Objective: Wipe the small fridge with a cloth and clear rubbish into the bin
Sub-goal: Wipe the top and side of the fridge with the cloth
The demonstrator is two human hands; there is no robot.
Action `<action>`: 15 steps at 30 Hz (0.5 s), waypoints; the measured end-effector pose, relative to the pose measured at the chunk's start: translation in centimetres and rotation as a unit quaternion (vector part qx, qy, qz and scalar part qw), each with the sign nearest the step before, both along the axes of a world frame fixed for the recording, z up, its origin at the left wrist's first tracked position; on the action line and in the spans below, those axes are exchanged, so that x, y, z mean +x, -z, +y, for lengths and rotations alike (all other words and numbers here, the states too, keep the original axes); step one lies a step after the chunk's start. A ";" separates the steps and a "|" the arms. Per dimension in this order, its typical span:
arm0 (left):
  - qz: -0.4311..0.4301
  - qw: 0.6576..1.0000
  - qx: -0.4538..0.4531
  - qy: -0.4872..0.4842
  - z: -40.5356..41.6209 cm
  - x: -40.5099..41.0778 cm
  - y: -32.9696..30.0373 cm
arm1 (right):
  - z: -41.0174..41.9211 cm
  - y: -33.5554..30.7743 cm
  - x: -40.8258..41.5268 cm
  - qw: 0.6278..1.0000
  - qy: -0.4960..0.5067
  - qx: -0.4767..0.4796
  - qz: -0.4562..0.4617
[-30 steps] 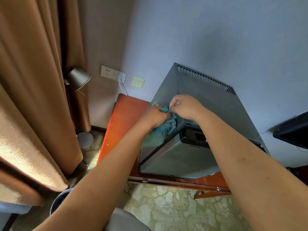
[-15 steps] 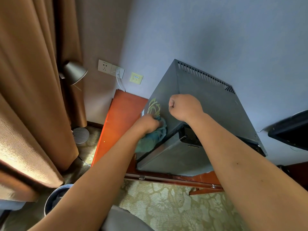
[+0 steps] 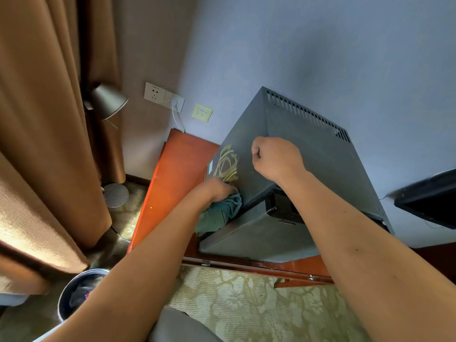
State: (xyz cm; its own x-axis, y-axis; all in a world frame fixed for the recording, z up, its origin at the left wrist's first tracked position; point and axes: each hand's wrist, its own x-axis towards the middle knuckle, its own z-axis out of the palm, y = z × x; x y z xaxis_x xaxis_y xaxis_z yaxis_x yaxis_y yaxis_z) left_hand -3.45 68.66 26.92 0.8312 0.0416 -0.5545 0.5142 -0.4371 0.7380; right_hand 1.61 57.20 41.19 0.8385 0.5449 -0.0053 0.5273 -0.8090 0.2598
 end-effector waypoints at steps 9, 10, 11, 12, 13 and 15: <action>-0.121 0.978 -0.121 -0.122 0.0 2.6 -1.2 | 0.9 0.7 1.1 0.997 -0.060 0.045 -0.026; -0.108 0.984 -0.092 -0.108 -0.1 2.6 -0.6 | 1.1 0.8 1.3 0.996 -0.073 0.043 -0.019; -0.089 0.990 -0.061 -0.089 0.0 2.5 0.1 | 1.3 1.0 1.6 0.995 -0.086 0.039 -0.011; -0.056 0.996 -0.030 -0.062 0.1 2.5 0.7 | 1.5 1.1 2.0 0.995 -0.095 0.036 -0.006; -0.020 0.999 -0.003 -0.026 0.2 2.3 1.3 | 1.7 1.3 2.3 0.994 -0.100 0.036 0.000; 0.045 0.998 0.036 0.040 0.5 1.8 1.8 | 2.1 1.5 2.9 0.994 -0.099 0.042 0.024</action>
